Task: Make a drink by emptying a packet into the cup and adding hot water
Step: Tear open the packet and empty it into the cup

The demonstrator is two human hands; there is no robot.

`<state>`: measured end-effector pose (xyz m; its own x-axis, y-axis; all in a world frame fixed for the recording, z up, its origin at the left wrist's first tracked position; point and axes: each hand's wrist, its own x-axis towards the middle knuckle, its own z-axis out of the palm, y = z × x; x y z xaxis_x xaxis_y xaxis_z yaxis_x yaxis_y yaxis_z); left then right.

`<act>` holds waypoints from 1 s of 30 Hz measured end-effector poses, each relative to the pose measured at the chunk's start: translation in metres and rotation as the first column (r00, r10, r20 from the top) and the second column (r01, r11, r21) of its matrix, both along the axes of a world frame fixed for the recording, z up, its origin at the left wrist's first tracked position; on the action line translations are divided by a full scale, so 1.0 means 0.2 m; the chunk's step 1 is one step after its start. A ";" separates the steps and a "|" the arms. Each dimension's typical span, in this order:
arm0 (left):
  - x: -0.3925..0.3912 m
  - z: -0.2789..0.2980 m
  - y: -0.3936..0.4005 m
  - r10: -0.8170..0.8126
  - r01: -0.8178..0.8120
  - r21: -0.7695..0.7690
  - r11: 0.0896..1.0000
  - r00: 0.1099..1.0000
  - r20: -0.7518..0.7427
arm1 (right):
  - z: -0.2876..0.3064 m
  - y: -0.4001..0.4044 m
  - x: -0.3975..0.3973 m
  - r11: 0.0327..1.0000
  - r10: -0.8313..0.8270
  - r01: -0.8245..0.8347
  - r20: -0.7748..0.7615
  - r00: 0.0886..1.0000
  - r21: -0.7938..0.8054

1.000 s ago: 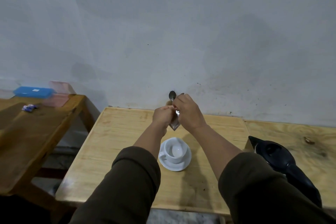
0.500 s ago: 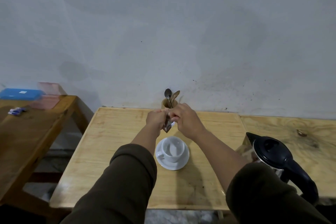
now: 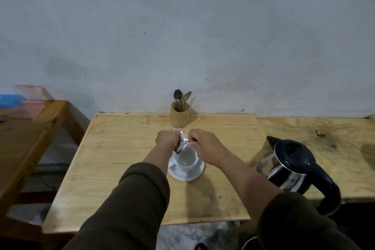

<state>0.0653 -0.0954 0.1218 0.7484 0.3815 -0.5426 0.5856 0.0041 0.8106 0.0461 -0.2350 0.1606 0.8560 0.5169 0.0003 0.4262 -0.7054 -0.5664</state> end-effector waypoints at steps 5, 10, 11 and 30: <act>-0.04 0.00 -0.03 -0.134 0.166 0.234 0.958 0.980 -0.147 | -0.13 -0.03 -0.04 0.999 -0.044 0.043 -0.065 0.997 -0.020; -0.03 -0.06 -0.04 -0.212 0.311 0.356 0.881 0.934 -0.289 | -0.22 0.01 -0.07 0.993 -0.116 0.117 -0.124 0.985 -0.002; -0.03 -0.07 -0.04 -0.219 0.329 0.372 0.868 0.926 -0.307 | -0.24 0.02 -0.07 0.990 -0.138 0.141 -0.130 0.982 0.010; 0.05 -0.15 -0.02 -0.321 0.410 0.255 0.876 0.889 -0.328 | -0.41 -0.02 0.02 0.900 -0.364 0.413 -0.284 0.887 0.139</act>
<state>0.0756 -0.1004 0.0911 0.7101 0.2900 -0.6416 0.6885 -0.4766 0.5466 0.0494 -0.2387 0.0778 0.9732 0.1538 -0.1712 -0.0297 -0.6537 -0.7562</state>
